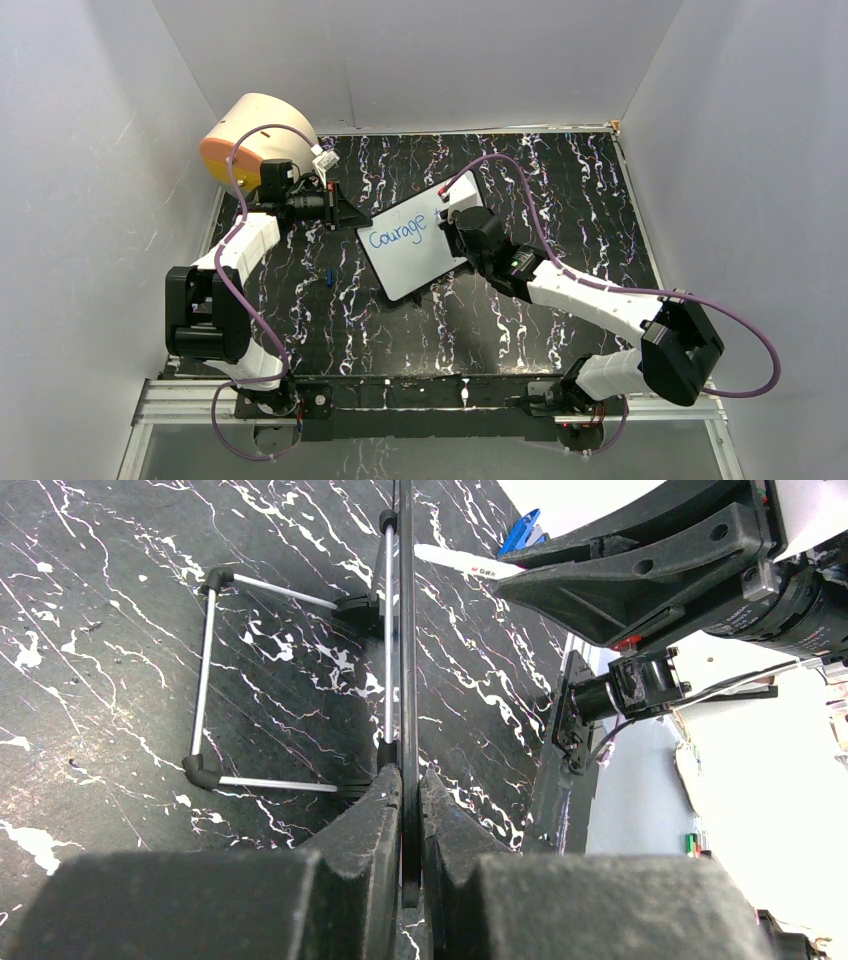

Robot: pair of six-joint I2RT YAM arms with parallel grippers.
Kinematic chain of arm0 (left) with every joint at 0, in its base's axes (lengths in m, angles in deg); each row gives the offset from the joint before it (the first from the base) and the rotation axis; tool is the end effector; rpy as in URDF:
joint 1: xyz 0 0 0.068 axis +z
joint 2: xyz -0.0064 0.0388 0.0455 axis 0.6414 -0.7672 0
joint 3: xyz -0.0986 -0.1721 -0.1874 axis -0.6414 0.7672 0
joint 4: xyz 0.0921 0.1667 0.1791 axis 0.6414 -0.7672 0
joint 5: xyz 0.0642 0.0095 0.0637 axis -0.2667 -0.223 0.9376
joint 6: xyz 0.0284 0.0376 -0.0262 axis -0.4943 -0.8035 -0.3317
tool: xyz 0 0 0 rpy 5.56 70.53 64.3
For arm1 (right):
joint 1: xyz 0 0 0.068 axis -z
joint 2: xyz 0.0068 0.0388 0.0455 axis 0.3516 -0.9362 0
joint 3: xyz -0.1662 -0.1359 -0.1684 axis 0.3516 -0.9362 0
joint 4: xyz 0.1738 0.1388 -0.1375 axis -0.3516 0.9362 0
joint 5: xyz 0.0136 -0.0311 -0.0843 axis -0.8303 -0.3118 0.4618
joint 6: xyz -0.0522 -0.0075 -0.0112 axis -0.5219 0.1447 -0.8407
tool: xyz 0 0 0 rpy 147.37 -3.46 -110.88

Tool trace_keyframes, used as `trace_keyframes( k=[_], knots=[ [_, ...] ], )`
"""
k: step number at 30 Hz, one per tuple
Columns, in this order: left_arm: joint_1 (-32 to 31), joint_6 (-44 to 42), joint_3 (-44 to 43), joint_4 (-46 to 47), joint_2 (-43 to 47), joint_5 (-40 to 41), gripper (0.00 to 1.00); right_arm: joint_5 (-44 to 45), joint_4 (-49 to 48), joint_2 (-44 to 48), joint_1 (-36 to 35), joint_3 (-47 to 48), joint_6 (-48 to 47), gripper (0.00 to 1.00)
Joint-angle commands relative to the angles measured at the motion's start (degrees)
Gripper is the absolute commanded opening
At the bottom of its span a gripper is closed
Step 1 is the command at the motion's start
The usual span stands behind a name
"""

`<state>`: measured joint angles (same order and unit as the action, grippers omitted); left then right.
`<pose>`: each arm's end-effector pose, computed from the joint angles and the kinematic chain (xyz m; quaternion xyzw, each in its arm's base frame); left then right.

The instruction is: Write a sentence on the whiteboard

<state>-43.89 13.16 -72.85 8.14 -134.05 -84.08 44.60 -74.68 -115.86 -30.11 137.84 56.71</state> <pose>0.3282 -0.0556 0.2605 0.2578 0.7353 -0.5117 0.3621 0.2044 0.2252 0.2839 -0.1966 0.7882 0.0925 0.5758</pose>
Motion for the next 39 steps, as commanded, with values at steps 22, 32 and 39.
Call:
trace_keyframes(
  k=[22, 32, 39],
  knots=[
    [-0.43, -2.05, -0.16, -3.37, -1.34, 2.52, 0.00, 3.59, -0.07, 2.35, 0.25, 0.00, 1.07, 0.00],
    [-0.41, -2.05, -0.18, -3.34, -1.35, 2.36, 0.00, 4.30, -2.56, 3.54, 0.34, 0.23, 0.02, 0.00],
    [-0.41, -2.14, -0.16, -3.40, -1.36, 2.14, 0.00, 4.05, -3.47, 1.98, 0.42, 1.10, -0.32, 0.00]
  ],
)
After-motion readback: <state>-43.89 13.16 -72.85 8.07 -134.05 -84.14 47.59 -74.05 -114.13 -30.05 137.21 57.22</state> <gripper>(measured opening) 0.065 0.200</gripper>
